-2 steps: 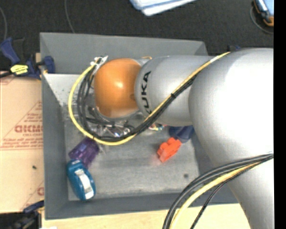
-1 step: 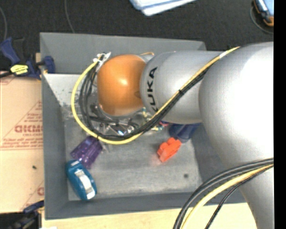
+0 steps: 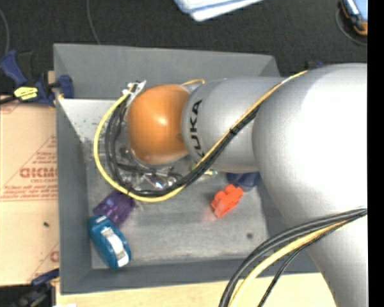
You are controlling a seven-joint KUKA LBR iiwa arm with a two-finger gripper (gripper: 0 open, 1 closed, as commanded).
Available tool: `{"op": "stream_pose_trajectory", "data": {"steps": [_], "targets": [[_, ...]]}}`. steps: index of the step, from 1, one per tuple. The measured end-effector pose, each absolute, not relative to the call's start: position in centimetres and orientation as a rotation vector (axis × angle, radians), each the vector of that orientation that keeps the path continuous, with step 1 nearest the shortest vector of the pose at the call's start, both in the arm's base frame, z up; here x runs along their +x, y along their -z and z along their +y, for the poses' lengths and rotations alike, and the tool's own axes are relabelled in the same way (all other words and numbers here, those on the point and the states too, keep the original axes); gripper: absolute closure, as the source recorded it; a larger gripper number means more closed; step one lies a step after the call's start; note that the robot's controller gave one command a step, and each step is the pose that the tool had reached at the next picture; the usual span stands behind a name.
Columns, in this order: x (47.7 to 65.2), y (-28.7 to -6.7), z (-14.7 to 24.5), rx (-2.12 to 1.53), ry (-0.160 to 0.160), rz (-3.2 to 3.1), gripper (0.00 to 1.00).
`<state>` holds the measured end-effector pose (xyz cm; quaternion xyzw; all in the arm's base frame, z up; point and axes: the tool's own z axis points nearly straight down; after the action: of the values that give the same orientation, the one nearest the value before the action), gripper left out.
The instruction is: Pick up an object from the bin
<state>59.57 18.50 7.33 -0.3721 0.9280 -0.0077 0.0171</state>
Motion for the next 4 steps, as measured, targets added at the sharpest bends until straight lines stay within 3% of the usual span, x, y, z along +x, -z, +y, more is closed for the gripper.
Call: {"op": "stream_pose_trajectory", "data": {"steps": [1, 2, 3, 4], "targets": [[59.3, -9.1, 18.4, -1.185, 0.022, 2.869, 1.0], [58.2, -7.5, 18.2, -1.18, 0.039, 2.855, 1.0], [58.8, -7.5, 19.5, -1.336, 0.042, 2.782, 1.0], [57.2, -10.1, 19.4, -1.318, 0.057, 2.776, 1.0]]}}
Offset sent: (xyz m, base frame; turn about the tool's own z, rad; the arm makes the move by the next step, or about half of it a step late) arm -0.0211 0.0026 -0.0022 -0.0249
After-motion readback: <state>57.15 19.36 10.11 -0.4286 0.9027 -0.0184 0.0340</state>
